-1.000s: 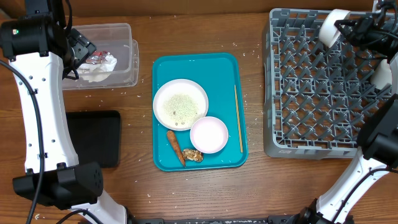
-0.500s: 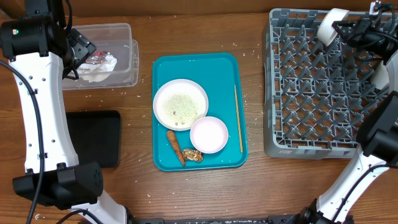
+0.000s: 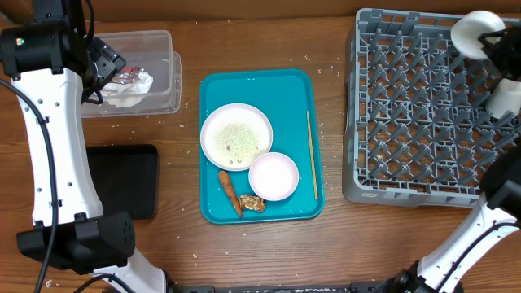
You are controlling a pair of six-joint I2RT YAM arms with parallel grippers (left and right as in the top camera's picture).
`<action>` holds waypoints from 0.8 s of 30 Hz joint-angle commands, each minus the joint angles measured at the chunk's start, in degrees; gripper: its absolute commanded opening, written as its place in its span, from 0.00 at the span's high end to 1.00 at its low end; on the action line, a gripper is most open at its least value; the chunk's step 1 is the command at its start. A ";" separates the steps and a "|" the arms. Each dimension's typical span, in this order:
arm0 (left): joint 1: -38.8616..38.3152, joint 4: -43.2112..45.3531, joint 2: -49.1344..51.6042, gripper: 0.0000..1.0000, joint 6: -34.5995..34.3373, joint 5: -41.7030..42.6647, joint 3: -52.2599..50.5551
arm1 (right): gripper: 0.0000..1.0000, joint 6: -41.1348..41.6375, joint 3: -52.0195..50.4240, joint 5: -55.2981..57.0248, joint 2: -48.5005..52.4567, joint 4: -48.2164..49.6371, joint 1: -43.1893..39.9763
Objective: Sort waste into correct bins and load items into the dishwasher
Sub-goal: 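Carry the white bowl with the right gripper to the rack's upper right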
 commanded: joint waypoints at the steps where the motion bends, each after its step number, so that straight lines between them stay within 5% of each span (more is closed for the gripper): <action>1: 0.11 -0.07 0.09 0.00 -0.74 -1.03 0.17 | 0.65 -3.08 2.43 5.75 -2.21 -2.89 0.42; 10: 0.11 -0.07 0.09 0.00 -0.76 -1.03 0.17 | 0.67 -3.30 2.43 3.02 -2.21 -3.87 0.50; 15: 0.11 -0.07 0.09 0.00 -0.76 -1.03 0.17 | 0.61 -4.13 2.43 4.79 -2.21 1.01 1.66; 19: 0.11 -0.07 0.09 0.00 -0.74 -1.03 0.17 | 0.47 -8.33 2.43 25.83 -2.21 4.20 8.26; 24: 0.11 -0.07 0.09 0.00 -0.76 -1.03 0.17 | 0.46 -15.26 2.40 50.66 -2.08 8.17 16.74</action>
